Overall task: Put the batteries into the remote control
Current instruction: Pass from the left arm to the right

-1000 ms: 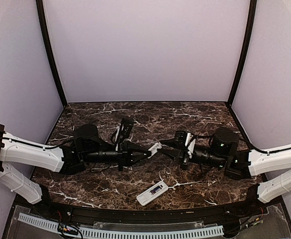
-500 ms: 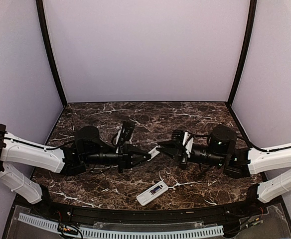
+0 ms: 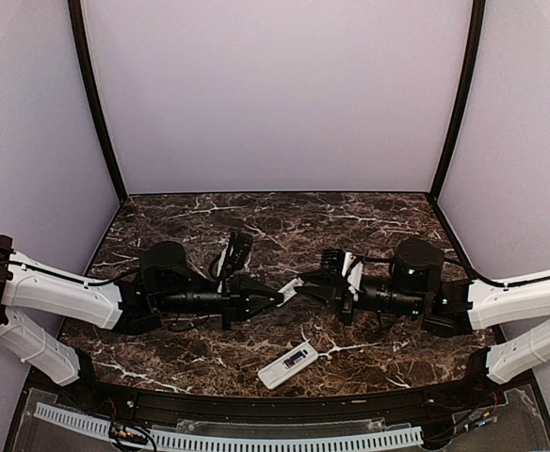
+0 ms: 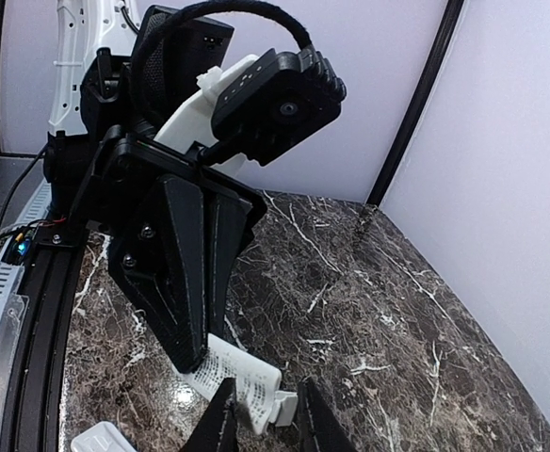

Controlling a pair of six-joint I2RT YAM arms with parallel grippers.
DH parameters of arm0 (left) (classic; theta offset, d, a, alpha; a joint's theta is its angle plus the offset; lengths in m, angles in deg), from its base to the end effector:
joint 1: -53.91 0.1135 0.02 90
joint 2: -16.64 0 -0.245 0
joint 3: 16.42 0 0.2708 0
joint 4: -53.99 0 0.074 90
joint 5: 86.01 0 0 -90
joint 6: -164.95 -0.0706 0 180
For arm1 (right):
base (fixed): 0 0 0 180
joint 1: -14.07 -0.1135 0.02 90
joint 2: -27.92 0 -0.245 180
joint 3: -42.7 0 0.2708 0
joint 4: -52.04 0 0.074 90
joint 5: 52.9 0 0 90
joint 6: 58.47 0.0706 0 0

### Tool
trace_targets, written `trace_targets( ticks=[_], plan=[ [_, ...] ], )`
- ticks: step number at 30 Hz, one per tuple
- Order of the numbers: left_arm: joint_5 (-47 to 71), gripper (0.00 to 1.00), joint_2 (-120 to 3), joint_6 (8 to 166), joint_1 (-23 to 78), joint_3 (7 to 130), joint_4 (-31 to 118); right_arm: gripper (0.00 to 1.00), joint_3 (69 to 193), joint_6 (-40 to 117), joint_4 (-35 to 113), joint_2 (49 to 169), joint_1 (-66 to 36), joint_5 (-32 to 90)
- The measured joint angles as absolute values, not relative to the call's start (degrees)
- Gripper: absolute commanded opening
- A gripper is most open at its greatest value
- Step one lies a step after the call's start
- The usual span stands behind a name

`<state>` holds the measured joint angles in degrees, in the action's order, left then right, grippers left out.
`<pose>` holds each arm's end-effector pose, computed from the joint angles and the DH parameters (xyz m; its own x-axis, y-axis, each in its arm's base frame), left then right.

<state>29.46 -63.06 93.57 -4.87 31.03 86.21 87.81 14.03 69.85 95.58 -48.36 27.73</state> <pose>0.1518 -0.3090 0.2100 -0.3179 -0.0316 -0.9476 0.9428 0.0951 -0.3195 0.1380 0.2891 0.2244 0.2491 -0.1639 -0.9545 -0.9173 0.2763 -0.2868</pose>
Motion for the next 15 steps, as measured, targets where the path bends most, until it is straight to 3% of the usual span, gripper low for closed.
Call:
trace_targets(
  ticks=[8, 15],
  plan=[
    [29.4, 0.0, -63.0, 92.8, -4.8, 30.3, 86.4, 0.1, 89.2, 14.8, 69.5, 96.8, -47.9, 25.7],
    [29.2, 0.0, -62.8, 91.9, -4.7, 29.1, 86.9, 0.09, 89.7, 15.8, 68.5, 97.3, -47.0, 22.9]
  ],
)
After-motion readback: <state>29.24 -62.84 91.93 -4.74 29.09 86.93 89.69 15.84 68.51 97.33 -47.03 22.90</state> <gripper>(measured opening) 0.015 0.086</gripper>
